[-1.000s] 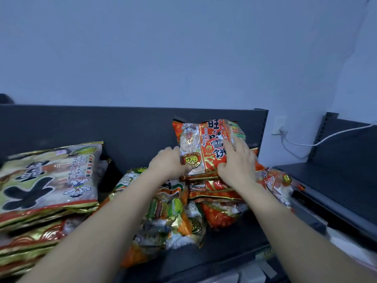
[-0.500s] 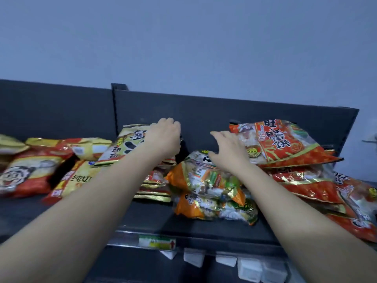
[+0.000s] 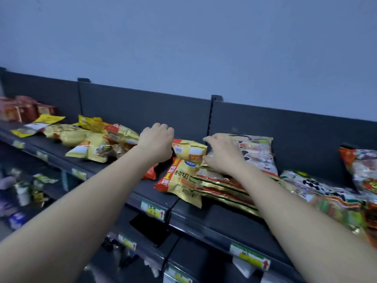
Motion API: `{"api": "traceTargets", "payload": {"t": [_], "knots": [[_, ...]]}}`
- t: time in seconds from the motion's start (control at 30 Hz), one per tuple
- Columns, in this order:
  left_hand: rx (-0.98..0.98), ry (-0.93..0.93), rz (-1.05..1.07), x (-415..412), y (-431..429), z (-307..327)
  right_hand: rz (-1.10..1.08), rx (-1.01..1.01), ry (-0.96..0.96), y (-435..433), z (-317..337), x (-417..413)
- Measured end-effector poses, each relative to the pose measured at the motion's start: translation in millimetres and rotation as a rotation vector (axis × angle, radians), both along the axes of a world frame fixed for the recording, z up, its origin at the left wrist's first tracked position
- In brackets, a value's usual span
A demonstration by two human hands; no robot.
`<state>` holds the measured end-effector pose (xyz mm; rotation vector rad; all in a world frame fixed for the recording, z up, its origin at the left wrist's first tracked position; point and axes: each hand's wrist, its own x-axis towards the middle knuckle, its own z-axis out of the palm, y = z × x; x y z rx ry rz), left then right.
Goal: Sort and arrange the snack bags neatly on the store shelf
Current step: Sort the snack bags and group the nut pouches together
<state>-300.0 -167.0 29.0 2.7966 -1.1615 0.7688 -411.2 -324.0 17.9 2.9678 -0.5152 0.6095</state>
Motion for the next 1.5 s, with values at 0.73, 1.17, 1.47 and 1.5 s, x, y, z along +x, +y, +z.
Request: {"api": "traceTargets", "payload": {"t": [0.73, 1.17, 1.47, 1.5], "knots": [[0.101, 0.317, 0.096, 231.4, 130.5, -97.4, -0.128, 0.279, 0.255, 103.0, -97.1, 234.3], [0.117, 0.283, 0.06, 327.6, 73.7, -124.7, -0.256, 0.42, 0.242, 91.9, -129.7, 339.9], [-0.379, 0.354, -0.013, 352.4, 58.8, -131.0, -0.225, 0.54, 0.169, 75.6, -134.6, 336.0], [-0.408, 0.365, -0.035, 354.4, 58.5, -128.8, -0.24, 0.552, 0.136, 76.7, -135.1, 335.5]]}}
